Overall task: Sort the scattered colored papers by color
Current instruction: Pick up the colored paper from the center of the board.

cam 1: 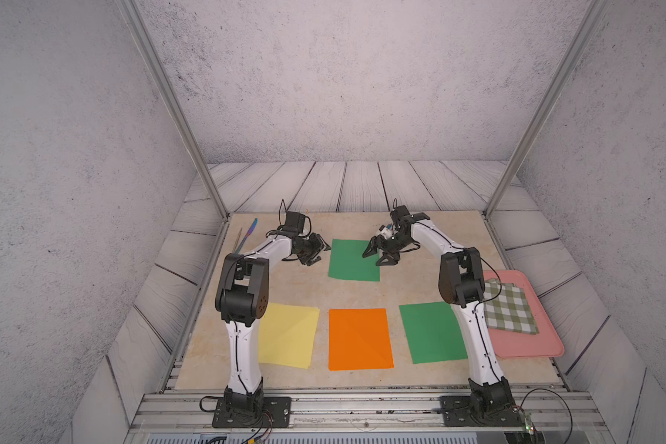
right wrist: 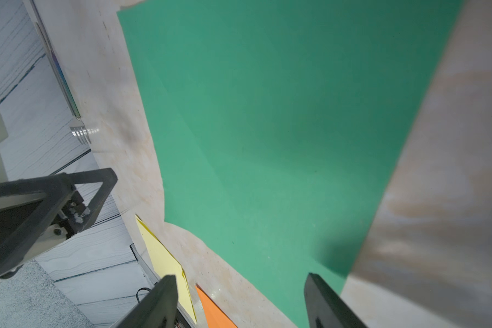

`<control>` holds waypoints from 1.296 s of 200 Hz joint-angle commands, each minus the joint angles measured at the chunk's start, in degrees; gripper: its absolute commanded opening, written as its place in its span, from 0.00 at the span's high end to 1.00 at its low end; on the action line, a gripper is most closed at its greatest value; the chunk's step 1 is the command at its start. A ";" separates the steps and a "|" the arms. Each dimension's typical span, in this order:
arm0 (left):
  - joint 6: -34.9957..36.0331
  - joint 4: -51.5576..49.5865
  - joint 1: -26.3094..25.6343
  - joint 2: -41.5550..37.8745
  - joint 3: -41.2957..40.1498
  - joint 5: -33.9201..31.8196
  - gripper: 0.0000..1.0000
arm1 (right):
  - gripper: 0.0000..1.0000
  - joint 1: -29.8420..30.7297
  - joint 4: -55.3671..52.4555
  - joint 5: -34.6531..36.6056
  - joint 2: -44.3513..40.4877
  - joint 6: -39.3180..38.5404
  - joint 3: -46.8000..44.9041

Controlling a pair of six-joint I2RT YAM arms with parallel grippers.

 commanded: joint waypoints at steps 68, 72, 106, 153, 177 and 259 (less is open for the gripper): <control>1.77 1.10 1.83 2.35 -3.04 4.47 0.39 | 0.24 0.93 3.80 -0.76 3.32 3.48 -3.82; 1.91 0.98 1.88 2.49 -3.06 4.57 0.39 | 0.24 0.99 3.93 -0.77 3.23 3.60 -4.11; 1.11 2.14 2.10 3.33 -5.06 6.09 0.39 | 0.24 0.96 5.28 -0.41 3.06 4.41 -6.04; -0.68 5.10 2.10 3.90 -7.90 8.25 0.38 | 0.24 0.99 5.50 0.17 2.69 4.73 -6.59; -1.46 6.14 2.01 3.92 -9.04 9.10 0.38 | 0.24 0.96 5.69 0.36 2.87 5.05 -6.59; -1.67 7.54 1.27 3.34 -12.50 11.18 0.38 | 0.24 1.10 6.04 0.19 3.38 5.39 -6.59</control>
